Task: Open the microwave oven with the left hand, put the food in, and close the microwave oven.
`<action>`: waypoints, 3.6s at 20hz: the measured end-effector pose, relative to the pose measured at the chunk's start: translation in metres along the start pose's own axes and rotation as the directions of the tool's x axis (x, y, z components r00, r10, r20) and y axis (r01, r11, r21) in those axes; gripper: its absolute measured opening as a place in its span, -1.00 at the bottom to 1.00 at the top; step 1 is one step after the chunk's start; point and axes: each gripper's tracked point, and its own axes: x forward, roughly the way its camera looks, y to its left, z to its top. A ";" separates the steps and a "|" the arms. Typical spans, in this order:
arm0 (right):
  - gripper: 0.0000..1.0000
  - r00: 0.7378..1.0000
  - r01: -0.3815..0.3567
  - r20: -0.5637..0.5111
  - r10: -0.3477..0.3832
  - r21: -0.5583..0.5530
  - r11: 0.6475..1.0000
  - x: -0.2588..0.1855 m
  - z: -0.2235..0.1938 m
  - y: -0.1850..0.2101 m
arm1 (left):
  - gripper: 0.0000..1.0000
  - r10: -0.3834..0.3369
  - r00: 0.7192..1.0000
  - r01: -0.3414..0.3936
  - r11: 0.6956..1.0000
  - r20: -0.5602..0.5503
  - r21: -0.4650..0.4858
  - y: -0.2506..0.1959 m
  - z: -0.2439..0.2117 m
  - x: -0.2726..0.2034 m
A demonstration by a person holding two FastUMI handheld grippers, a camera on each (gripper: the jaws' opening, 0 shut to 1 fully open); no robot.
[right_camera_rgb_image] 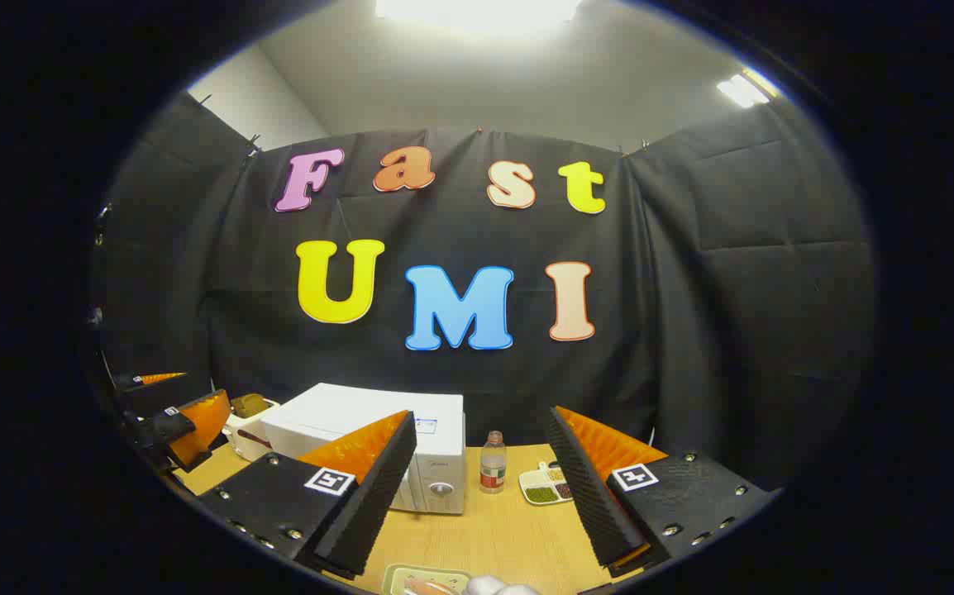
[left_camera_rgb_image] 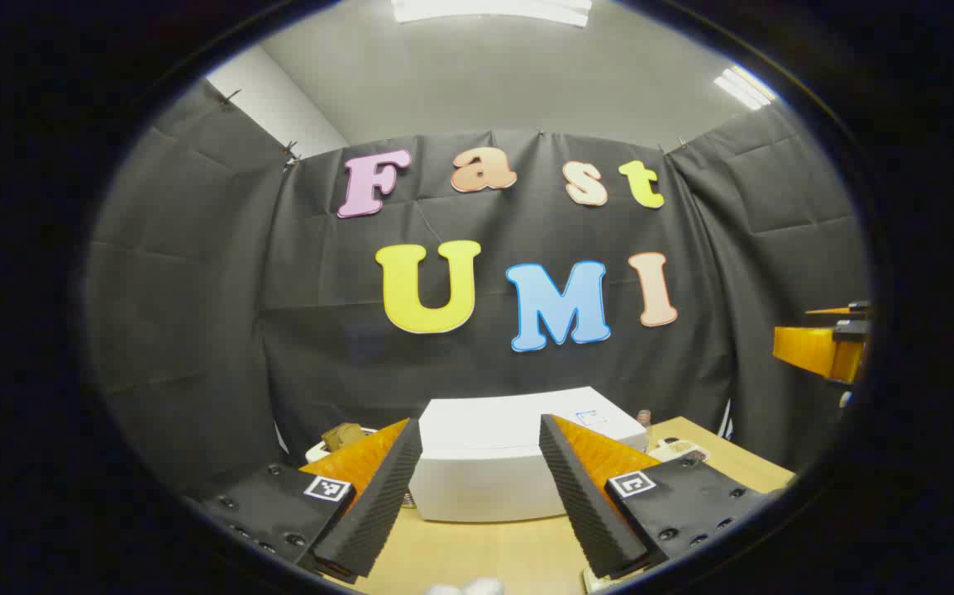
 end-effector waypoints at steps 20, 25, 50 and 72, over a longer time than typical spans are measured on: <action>0.94 0.999 0.016 -0.031 -0.016 0.004 1.000 -0.003 -0.014 -0.002 | 0.99 -0.025 1.000 0.025 1.000 -0.008 0.006 -0.005 -0.011 0.001; 0.94 0.997 0.040 -0.059 -0.041 -0.021 0.999 0.001 -0.020 -0.023 | 0.99 -0.088 0.995 0.087 0.996 -0.036 -0.012 -0.058 -0.074 0.033; 0.94 0.978 0.021 -0.203 -0.043 -0.109 0.994 0.062 -0.095 -0.095 | 0.21 -0.101 0.989 0.094 0.993 -0.106 -0.064 -0.212 -0.259 0.200; 0.94 0.971 -0.049 -0.236 0.027 -0.089 0.995 0.041 -0.109 -0.069 | -0.55 -0.186 0.978 0.186 0.982 -0.088 -0.012 -0.190 -0.252 0.123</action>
